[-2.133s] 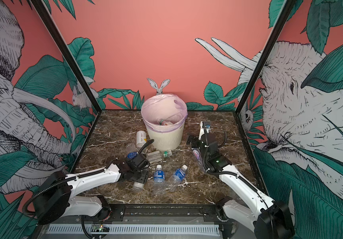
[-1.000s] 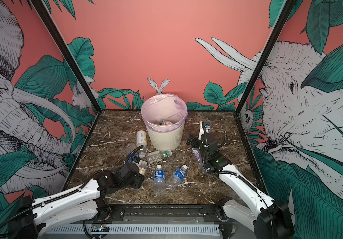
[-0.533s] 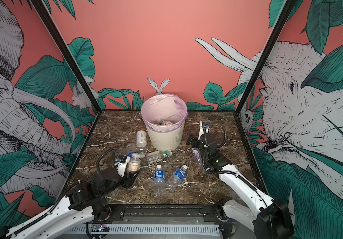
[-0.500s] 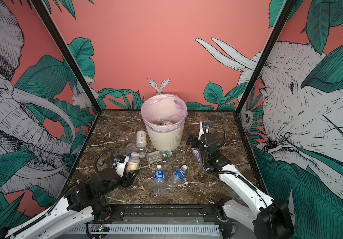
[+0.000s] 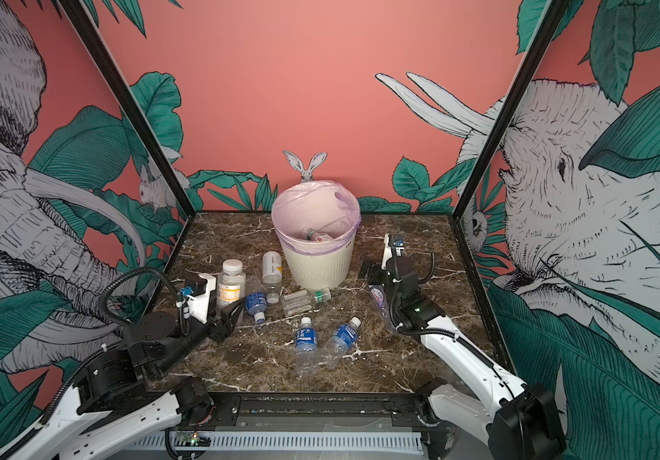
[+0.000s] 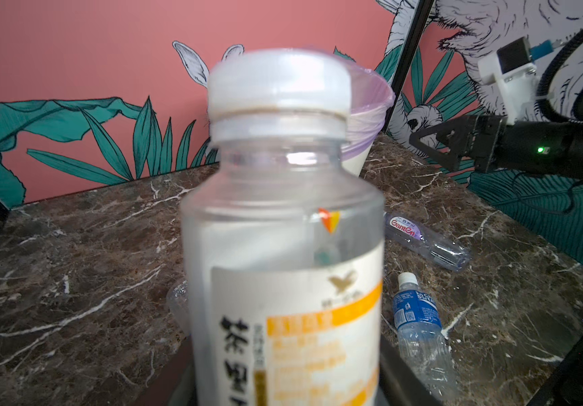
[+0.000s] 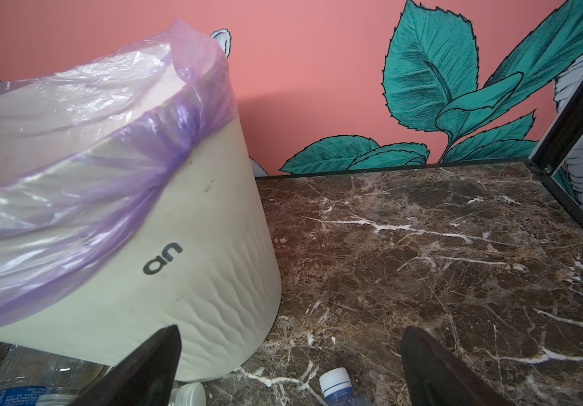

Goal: Throw the plastic bottles in the bin
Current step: 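Carry the tea bottle up over the bin with the left gripper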

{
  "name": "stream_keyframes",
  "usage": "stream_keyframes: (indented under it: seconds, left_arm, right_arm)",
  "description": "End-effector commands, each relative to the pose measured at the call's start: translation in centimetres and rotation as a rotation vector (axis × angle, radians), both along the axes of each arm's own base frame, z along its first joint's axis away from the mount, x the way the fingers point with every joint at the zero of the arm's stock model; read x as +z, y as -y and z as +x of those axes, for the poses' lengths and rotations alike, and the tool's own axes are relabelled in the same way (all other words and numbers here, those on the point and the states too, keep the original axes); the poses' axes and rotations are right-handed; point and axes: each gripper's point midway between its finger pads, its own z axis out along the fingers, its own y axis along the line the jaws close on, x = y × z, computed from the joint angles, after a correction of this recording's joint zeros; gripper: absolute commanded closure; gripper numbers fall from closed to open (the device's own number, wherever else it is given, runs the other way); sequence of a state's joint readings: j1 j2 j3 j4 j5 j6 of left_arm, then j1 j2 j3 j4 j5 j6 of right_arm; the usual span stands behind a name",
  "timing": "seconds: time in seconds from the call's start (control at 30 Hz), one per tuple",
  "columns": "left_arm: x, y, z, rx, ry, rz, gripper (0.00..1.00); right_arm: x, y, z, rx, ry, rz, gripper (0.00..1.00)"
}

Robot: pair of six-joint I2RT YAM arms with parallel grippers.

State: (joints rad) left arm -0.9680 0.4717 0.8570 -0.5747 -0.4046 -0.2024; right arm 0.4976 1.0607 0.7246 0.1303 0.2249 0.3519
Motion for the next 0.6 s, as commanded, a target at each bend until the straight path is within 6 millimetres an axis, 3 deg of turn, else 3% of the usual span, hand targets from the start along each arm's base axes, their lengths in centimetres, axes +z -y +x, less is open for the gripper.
stream_keyframes:
  seconds: [0.0,0.17,0.33,0.47,0.57]
  left_arm:
    - [4.1,0.3,0.5,-0.008,0.106,0.027,0.53]
    - [8.9,2.8,2.2,-0.029,0.178,0.100,0.53]
    - [14.9,7.8,5.2,-0.098,0.250,0.118,0.53]
    - [18.4,11.0,10.0,-0.120,0.246,0.091,0.53]
    - [18.9,13.2,14.4,-0.125,0.199,0.093,0.50]
  right_arm:
    - [2.0,-0.4,0.3,0.008,0.048,0.027,0.01]
    - [2.1,-0.5,0.3,0.013,0.049,0.032,0.01]
    - [2.3,-0.9,0.2,0.030,0.048,0.051,0.01]
    - [2.7,-0.7,-0.1,0.031,0.056,0.056,0.01]
    - [3.0,-0.6,-0.2,0.030,0.061,0.056,0.01]
